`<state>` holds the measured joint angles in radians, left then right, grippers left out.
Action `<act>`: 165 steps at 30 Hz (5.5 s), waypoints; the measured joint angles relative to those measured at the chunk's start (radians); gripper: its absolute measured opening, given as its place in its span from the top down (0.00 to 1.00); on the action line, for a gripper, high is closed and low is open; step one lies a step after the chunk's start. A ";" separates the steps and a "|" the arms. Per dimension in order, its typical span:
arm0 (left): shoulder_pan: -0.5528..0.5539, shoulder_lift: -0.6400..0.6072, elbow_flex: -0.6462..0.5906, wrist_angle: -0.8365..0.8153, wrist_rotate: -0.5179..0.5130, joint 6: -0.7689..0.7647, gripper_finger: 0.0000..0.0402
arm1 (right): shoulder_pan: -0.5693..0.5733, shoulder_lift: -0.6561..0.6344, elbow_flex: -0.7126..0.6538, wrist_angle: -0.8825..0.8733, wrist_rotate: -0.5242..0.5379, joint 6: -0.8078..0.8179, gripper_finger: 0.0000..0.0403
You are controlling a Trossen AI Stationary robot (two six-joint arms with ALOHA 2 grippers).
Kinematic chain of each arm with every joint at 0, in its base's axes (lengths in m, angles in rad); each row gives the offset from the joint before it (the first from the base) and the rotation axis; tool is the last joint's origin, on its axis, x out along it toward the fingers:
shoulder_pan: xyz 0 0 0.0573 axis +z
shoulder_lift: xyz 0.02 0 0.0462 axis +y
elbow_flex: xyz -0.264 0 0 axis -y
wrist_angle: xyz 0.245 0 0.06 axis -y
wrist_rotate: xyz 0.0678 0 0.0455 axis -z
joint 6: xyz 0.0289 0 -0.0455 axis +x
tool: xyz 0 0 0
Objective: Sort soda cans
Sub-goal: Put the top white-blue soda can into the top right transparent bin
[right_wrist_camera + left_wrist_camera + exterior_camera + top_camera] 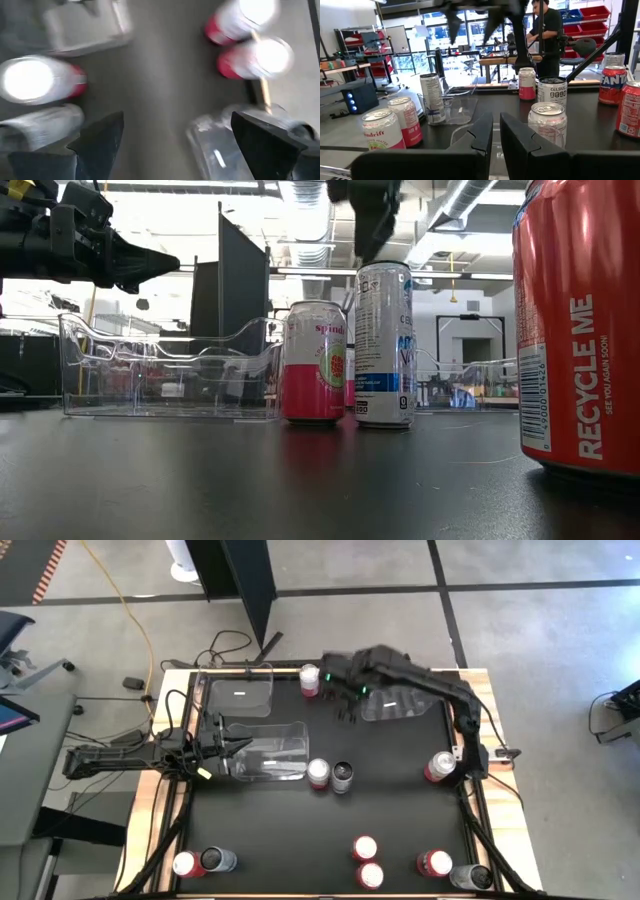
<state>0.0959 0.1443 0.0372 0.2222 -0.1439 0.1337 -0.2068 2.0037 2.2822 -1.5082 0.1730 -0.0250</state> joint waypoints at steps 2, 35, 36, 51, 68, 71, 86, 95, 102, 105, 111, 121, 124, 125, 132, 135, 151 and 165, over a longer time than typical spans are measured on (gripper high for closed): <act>0.000 0.000 0.000 0.000 0.000 0.000 0.92 | 0.059 0.000 0.000 0.003 -0.001 -0.001 0.04; 0.000 0.000 0.000 0.006 0.037 -0.176 0.92 | 0.415 0.000 -0.113 0.063 -0.020 0.193 0.11; 0.000 0.000 0.000 0.006 0.036 -0.184 0.92 | 0.415 0.000 -0.113 0.063 -0.021 0.193 0.11; 0.000 0.000 0.000 -0.034 0.031 -0.206 0.93 | 0.366 0.013 -0.194 0.058 -0.069 0.194 0.11; 0.000 0.000 0.000 -0.041 0.031 -0.148 0.93 | 0.321 0.013 -0.434 0.238 -0.122 0.150 0.08; 0.000 0.000 0.000 -0.047 0.031 -0.145 0.93 | 0.320 0.013 -0.452 0.246 -0.122 0.148 0.08; 0.000 0.000 0.000 -0.045 0.031 -0.109 1.00 | 0.316 0.013 -0.488 0.297 -0.126 0.147 0.21; 0.000 0.000 0.000 -0.045 0.031 -0.108 1.00 | 0.316 0.013 -0.487 0.297 -0.126 0.144 0.33; 0.000 0.000 0.000 -0.045 0.031 -0.109 1.00 | 0.316 0.006 -0.487 0.245 -0.121 0.134 0.34; 0.000 0.000 0.000 -0.045 0.031 -0.111 1.00 | 0.316 -0.010 -0.489 0.225 -0.120 0.131 0.34; 0.000 -0.001 0.000 -0.045 0.031 -0.111 1.00 | 0.307 -0.107 -0.488 0.175 -0.062 0.138 0.34; 0.000 -0.001 0.000 -0.045 0.031 -0.111 1.00 | 0.221 -0.348 -0.487 0.098 0.109 0.189 0.34; -0.001 0.000 0.000 -0.044 0.031 -0.111 1.00 | 0.152 -0.403 -0.487 0.057 0.177 0.208 0.34; -0.001 0.000 0.000 -0.044 0.031 -0.111 1.00 | 0.125 -0.417 -0.487 0.048 0.192 0.209 0.34; -0.001 0.000 0.000 -0.043 0.031 -0.111 1.00 | -0.085 -0.431 -0.486 0.048 0.202 0.160 0.34; -0.001 0.000 0.000 -0.043 0.031 -0.111 1.00 | -0.153 -0.390 -0.486 0.054 0.181 0.113 0.34; -0.001 0.000 0.000 -0.048 0.031 -0.108 1.00 | -0.277 -0.153 -0.487 0.170 0.110 0.056 0.34; -0.001 -0.001 0.000 -0.048 0.031 -0.108 1.00 | -0.318 -0.149 -0.487 0.217 0.059 0.187 0.34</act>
<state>0.0952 0.1438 0.0372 0.1743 -0.1130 0.0261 -0.5251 1.8545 1.7950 -1.2907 0.2318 0.1616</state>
